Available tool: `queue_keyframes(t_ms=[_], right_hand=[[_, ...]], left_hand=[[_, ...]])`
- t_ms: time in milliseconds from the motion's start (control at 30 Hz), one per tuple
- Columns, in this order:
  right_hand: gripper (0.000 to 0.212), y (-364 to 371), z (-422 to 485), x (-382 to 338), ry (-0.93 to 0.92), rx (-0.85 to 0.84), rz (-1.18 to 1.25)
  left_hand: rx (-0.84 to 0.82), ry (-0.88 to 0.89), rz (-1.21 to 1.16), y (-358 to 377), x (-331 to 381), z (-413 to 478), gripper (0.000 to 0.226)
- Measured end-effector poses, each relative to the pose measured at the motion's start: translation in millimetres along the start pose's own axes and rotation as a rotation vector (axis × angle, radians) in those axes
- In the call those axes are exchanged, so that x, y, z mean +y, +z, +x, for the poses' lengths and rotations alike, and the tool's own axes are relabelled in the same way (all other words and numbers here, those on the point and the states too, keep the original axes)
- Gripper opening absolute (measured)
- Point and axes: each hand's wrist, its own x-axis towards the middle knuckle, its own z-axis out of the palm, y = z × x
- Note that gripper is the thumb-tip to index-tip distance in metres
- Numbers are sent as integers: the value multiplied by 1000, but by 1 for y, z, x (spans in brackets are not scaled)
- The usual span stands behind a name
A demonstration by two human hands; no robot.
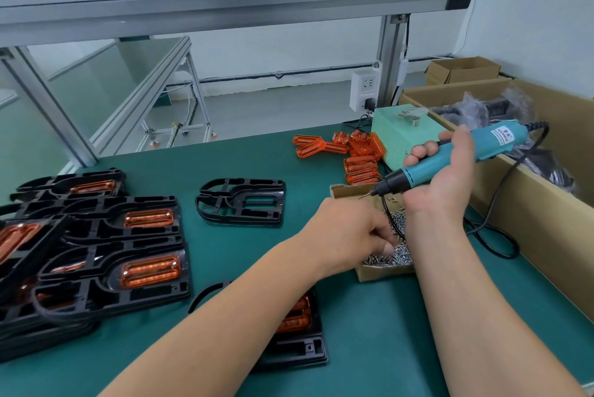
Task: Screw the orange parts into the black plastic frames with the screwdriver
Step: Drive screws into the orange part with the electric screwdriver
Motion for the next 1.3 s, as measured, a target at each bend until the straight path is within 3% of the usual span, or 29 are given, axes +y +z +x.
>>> queue_keyframes(t_ms=[167, 233, 367, 567, 767, 900, 1067, 1300], right_hand=[[24, 1, -1, 1, 8, -15, 3], [24, 1, -1, 1, 10, -20, 11], [24, 1, -2, 1, 5, -37, 15], [23, 10, -14, 7, 70, -76, 62], [24, 24, -47, 20, 160, -237, 33], [26, 31, -72, 28, 222, -343, 3], [28, 35, -92, 30, 254, -449, 15], [28, 40, -101, 25, 232, -448, 37]], left_hand=[[8, -3, 55, -2, -1, -3, 12], [37, -26, -31, -4, -1, -6, 12], [122, -80, -375, -23, -10, -22, 12], [139, -252, -1124, -48, -41, -86, 13], [160, -325, -1496, -53, -65, -125, 19], [150, -279, -1481, -46, -69, -134, 14], [135, -304, -1332, -35, -68, -137, 25], [161, -290, -1352, -33, -68, -142, 19]])
